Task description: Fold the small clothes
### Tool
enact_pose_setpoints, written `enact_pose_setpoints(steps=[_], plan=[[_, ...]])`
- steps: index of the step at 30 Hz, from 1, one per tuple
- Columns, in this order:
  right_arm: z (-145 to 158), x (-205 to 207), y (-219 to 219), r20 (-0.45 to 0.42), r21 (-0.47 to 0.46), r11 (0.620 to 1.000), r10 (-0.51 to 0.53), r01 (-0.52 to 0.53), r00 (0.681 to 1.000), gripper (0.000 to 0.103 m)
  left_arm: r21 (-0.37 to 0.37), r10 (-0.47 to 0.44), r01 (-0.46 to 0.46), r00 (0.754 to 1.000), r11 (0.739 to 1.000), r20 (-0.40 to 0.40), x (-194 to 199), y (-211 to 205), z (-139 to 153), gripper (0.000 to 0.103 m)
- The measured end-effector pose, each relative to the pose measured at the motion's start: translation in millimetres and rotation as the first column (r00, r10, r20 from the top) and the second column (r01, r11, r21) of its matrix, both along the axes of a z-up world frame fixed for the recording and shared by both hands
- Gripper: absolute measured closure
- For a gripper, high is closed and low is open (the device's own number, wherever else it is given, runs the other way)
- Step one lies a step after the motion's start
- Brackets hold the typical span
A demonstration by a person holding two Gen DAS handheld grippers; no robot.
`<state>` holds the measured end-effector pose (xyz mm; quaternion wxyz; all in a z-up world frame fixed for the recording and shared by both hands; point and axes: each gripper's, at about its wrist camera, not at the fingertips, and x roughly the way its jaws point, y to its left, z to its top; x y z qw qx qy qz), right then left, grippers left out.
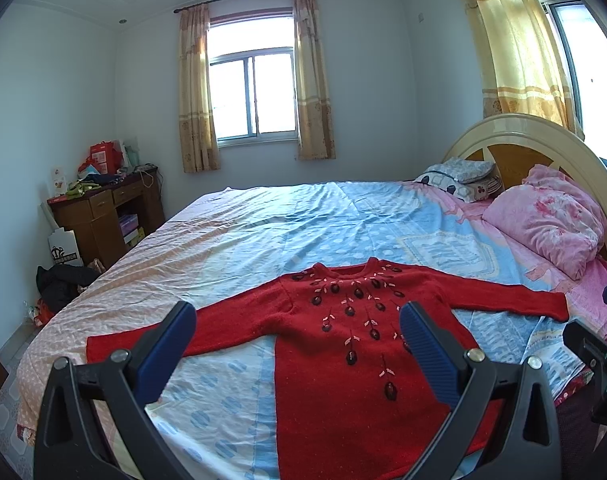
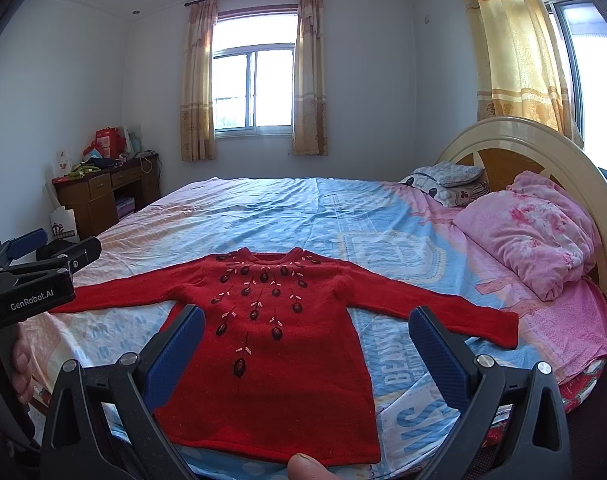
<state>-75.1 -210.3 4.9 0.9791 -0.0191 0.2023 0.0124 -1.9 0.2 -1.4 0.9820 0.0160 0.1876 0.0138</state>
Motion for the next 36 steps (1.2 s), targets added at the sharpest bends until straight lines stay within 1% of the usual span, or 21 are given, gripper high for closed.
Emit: enact_pose_setpoints(steps=[17, 27, 32, 36], plan=[[0.2, 0.6, -0.6, 0.000, 0.000, 1.000, -0.001, 0.001, 1.000, 0.001, 0.002, 0.000, 0.000, 1.000, 1.000, -0.003, -0.1, 0.3, -0.4, 0.000], [-7.7, 1.1, 4.3, -0.005, -0.001, 1.000, 0.003, -0.003, 1.000, 0.001, 0.001, -0.002, 0.002, 1.000, 1.000, -0.007, -0.9, 0.8, -2.3, 0.000], [-10.7, 4.0, 4.1, -0.018, -0.002, 1.000, 0.003, -0.003, 1.000, 0.001, 0.002, -0.004, 0.004, 1.000, 1.000, -0.016, 1.0, 0.3, -16.3, 0.000], [-12.0, 7.6, -1.6, -0.024, 0.006, 1.000, -0.003, 0.004, 1.000, 0.001, 0.003, -0.008, 0.008, 0.999, 1.000, -0.032, 6.2, -2.1, -20.1, 0.000]])
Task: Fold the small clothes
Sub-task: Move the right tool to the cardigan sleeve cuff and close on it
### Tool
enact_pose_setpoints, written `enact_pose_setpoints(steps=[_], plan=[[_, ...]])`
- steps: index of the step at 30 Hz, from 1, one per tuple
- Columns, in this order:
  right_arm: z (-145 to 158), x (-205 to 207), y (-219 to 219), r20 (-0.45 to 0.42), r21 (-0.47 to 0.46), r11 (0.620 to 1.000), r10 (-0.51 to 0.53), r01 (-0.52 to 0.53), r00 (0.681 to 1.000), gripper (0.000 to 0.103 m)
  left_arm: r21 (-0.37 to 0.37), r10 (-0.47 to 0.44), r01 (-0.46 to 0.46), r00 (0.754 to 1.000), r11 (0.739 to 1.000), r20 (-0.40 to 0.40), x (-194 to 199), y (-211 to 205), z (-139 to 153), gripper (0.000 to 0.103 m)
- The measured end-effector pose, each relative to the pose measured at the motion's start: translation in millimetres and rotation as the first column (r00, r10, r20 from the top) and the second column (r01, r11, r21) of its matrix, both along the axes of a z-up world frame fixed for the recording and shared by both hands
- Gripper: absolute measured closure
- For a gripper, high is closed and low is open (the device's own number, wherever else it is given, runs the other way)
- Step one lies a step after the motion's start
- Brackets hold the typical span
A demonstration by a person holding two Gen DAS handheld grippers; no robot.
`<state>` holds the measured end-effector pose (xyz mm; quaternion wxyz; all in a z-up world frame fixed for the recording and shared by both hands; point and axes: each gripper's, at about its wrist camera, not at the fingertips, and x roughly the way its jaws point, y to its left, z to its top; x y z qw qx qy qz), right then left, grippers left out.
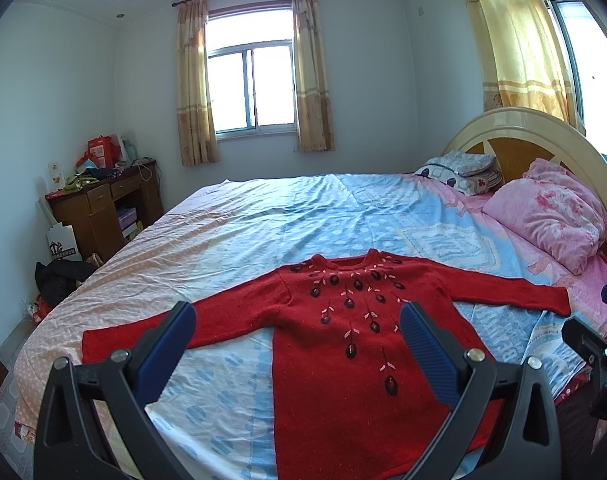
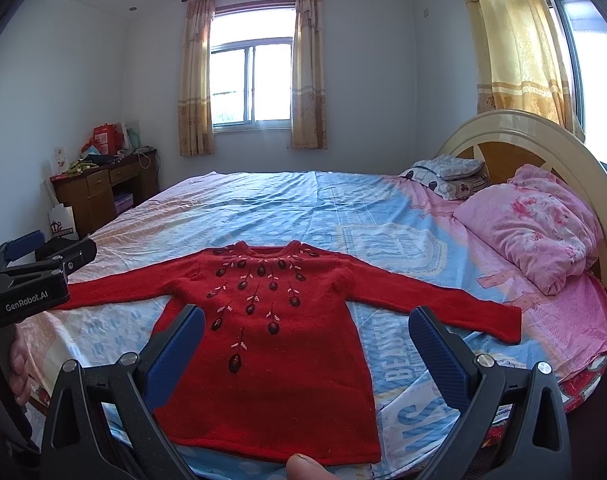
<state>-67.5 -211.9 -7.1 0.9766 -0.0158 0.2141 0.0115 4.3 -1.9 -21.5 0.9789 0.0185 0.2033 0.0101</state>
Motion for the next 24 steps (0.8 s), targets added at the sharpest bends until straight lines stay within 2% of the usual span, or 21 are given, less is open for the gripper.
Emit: enact_pose_setpoints(steps=[10, 14, 18, 22, 24], plan=[[-18.5, 17.6, -22.9, -0.033, 0.053, 0.999, -0.005, 0.007, 0.999, 0.001, -0.019, -0.056, 0.055, 0.996, 0.998, -0.068, 13.0, -11.9, -20.4, 0.000], [-36.2, 33.6, -41.4, -0.078, 0.087, 0.996, -0.020, 0.027, 0.997, 0.001, -0.018, -0.079, 0.077, 0.989, 0.997, -0.123, 25.3, -22.1, -37.8, 0.000], [-54.5, 49.4, -62.4, -0.125, 0.106, 0.992, -0.054, 0.068, 0.991, 0.001, -0.010, -0.090, 0.089, 0.979, 0.996, -0.185, 37.1, -30.4, -58.1, 0.000], [-70.1, 65.3, -93.7, -0.151, 0.115, 0.983, -0.125, 0.144, 0.980, 0.003, -0.019, -0.103, 0.101, 0.967, 0.995, -0.234, 49.5, -33.2, -76.7, 0.000], [-77.1, 73.1, -117.1, -0.161, 0.115, 0.972, -0.187, 0.206, 0.969, 0.007, -0.003, -0.098, 0.100, 0.965, 0.995, -0.245, 57.1, -34.8, -84.3, 0.000]])
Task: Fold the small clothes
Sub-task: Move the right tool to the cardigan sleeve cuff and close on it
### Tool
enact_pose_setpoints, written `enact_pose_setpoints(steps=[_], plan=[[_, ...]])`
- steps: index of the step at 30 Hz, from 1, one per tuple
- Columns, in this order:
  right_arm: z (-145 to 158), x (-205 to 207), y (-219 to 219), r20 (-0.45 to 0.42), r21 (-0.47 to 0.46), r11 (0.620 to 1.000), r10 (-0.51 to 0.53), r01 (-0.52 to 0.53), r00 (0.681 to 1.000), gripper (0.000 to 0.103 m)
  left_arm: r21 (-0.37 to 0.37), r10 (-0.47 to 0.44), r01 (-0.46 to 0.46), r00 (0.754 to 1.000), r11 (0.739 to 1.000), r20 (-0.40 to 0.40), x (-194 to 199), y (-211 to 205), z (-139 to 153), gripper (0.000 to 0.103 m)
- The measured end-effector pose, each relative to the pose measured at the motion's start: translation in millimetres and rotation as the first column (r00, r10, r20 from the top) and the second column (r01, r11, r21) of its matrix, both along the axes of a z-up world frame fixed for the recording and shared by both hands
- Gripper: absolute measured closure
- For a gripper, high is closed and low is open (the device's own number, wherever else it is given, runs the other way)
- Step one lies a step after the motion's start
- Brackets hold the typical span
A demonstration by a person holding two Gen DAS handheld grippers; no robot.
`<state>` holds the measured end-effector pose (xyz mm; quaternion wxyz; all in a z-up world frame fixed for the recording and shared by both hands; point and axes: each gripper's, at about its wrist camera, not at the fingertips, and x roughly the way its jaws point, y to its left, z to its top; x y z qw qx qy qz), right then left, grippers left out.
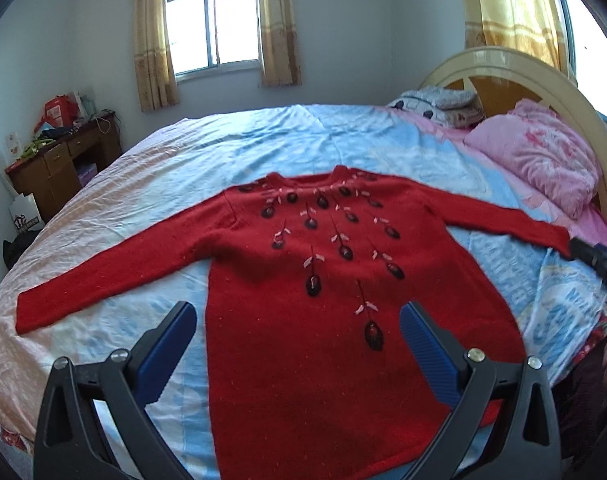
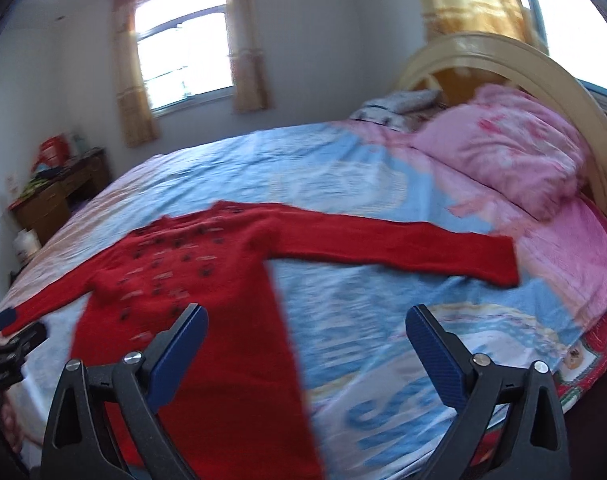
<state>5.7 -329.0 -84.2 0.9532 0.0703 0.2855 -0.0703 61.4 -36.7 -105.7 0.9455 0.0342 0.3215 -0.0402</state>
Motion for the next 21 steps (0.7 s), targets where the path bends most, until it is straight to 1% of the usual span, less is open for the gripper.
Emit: enact_pose_setpoints(steps=[1, 2, 3, 5, 7, 11, 13, 14, 15, 17, 21], plan=[[-3.7, 3.7, -13.2, -0.008, 0.003, 0.999, -0.033, 0.033, 0.999, 0.011, 0.007, 0.002, -0.002, 1.000, 1.000, 0.001, 2.8, -0.1, -2.4, 0.000], [-7.9, 8.0, -30.1, -0.018, 0.014, 0.997, -0.073, 0.073, 0.997, 0.020, 0.015, 0.007, -0.007, 1.000, 1.000, 0.005, 6.1, 0.6, -4.3, 0.000], [-12.5, 13.3, -50.7, -0.035, 0.038, 0.993, -0.112, 0.113, 0.993, 0.024, 0.020, 0.013, -0.013, 1.000, 1.000, 0.009, 9.1, 2.3, -5.6, 0.000], [-20.3, 23.3, -88.9, -0.075, 0.089, 0.979, -0.176, 0.182, 0.982, 0.024, 0.036, 0.028, -0.028, 0.999, 0.999, 0.016, 16.2, 4.6, -8.1, 0.000], [-25.5, 30.8, -123.3, -0.097, 0.131, 0.961, -0.232, 0.244, 0.968, 0.025, 0.057, 0.036, -0.037, 0.999, 0.998, 0.024, 24.5, 6.2, -11.1, 0.000], [-38.4, 49.5, -182.6, -0.156, 0.187, 0.919, -0.321, 0.347, 0.934, 0.034, 0.098, 0.053, -0.056, 0.998, 0.994, 0.028, 40.7, 10.0, -17.2, 0.000], [-44.4, 58.7, -203.6, -0.184, 0.206, 0.900, -0.349, 0.384, 0.919, 0.035, 0.108, 0.062, -0.064, 0.998, 0.992, 0.028, 46.5, 13.9, -19.9, 0.000], [-48.4, 65.2, -217.9, -0.202, 0.210, 0.886, -0.374, 0.413, 0.905, 0.036, 0.112, 0.069, -0.071, 0.997, 0.991, 0.025, 49.5, 16.3, -21.5, 0.000], [-51.3, 70.3, -227.4, -0.210, 0.205, 0.880, -0.389, 0.429, 0.897, 0.038, 0.116, 0.075, -0.077, 0.997, 0.990, 0.023, 52.5, 19.0, -22.9, 0.000], [-55.8, 79.8, -241.8, -0.228, 0.191, 0.867, -0.416, 0.460, 0.880, 0.038, 0.125, 0.087, -0.088, 0.996, 0.988, 0.018, 58.6, 22.9, -25.9, 0.000], [-68.3, 103.4, -271.3, -0.277, 0.189, 0.847, -0.439, 0.497, 0.855, 0.043, 0.135, 0.109, -0.109, 0.994, 0.985, 0.008, 66.3, 32.5, -28.3, 0.000]])
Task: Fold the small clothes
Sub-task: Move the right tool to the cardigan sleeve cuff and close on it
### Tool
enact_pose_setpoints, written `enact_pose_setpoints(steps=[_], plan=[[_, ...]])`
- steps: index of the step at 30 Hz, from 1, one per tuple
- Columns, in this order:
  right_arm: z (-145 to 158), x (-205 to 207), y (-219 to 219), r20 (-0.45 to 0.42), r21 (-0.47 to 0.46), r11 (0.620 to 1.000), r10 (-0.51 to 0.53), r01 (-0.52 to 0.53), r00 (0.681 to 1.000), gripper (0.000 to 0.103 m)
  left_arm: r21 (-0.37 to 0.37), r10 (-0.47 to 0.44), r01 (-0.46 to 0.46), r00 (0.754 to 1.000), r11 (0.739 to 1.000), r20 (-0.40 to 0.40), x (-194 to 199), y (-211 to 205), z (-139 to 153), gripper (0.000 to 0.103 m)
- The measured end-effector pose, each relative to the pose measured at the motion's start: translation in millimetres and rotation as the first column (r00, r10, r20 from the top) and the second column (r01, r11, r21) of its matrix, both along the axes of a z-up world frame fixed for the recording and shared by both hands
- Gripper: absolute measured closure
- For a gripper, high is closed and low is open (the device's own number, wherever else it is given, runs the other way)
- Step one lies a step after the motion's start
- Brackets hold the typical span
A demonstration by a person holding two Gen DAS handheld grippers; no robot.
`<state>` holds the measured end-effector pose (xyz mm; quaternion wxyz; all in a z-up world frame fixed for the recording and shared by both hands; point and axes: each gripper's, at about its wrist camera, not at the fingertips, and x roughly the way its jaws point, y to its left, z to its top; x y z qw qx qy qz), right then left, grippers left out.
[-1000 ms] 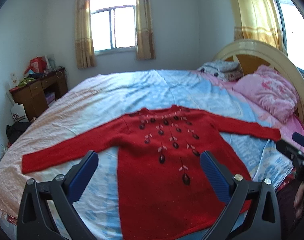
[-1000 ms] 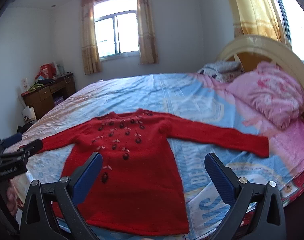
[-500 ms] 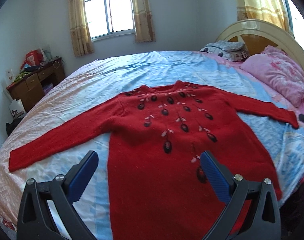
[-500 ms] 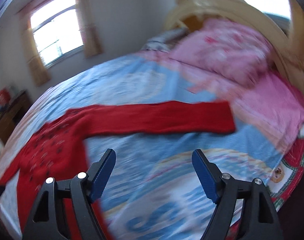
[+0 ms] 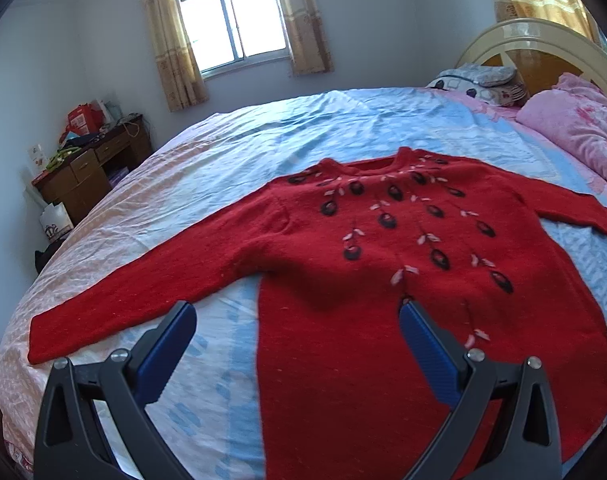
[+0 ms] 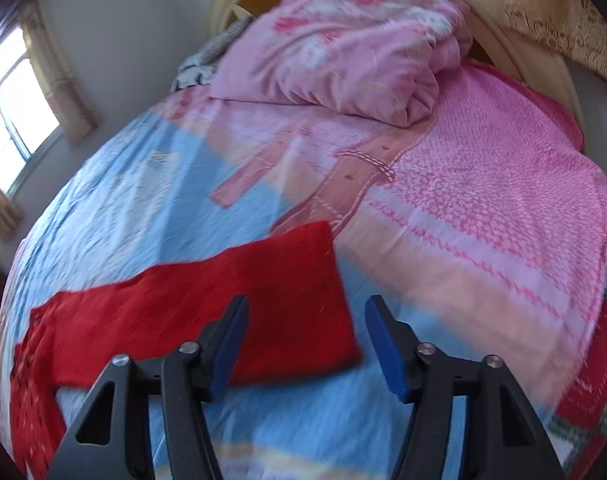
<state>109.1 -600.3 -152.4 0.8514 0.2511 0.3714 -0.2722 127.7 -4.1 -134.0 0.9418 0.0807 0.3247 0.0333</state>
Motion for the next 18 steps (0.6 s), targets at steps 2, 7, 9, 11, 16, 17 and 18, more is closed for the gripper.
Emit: enact_pose_setpoints(steps=[2, 7, 9, 11, 16, 17, 18], plan=[[-8.5, 9.5, -10.0, -0.017, 0.025, 1.000, -0.009, 0.010, 1.000, 0.047, 0.006, 0.007, -0.007, 1.000, 1.000, 0.002, 2.1, 3.0, 0.1, 0.000], [-19.1, 24.9, -8.0, -0.041, 0.013, 1.000, 0.019, -0.018, 0.999, 0.061, 0.017, 0.020, -0.020, 1.000, 1.000, -0.003, 6.3, 15.1, -0.4, 0.000], [-15.9, 27.6, -4.5, -0.031, 0.007, 0.999, 0.053, -0.053, 0.998, 0.096, 0.016, 0.022, -0.022, 1.000, 1.000, -0.006, 8.2, 20.5, -0.1, 0.000], [-11.3, 28.5, -0.2, -0.034, 0.022, 0.997, 0.070, -0.069, 0.997, 0.096, 0.021, 0.022, -0.022, 1.000, 1.000, -0.003, 7.9, 25.5, 1.9, 0.000], [20.7, 32.4, 19.7, 0.012, -0.008, 0.994, 0.106, -0.106, 0.994, 0.096, 0.027, 0.029, -0.029, 0.999, 0.999, 0.030, 3.3, 40.7, 11.8, 0.000], [28.6, 33.6, 24.9, 0.025, -0.014, 0.993, 0.113, -0.113, 0.993, 0.096, 0.024, 0.033, -0.034, 0.999, 0.999, 0.038, 2.0, 44.7, 13.8, 0.000], [36.0, 35.3, 29.6, 0.036, -0.019, 0.992, 0.122, -0.122, 0.992, 0.096, 0.022, 0.036, -0.037, 0.998, 0.999, 0.044, 1.0, 47.6, 15.0, 0.000]])
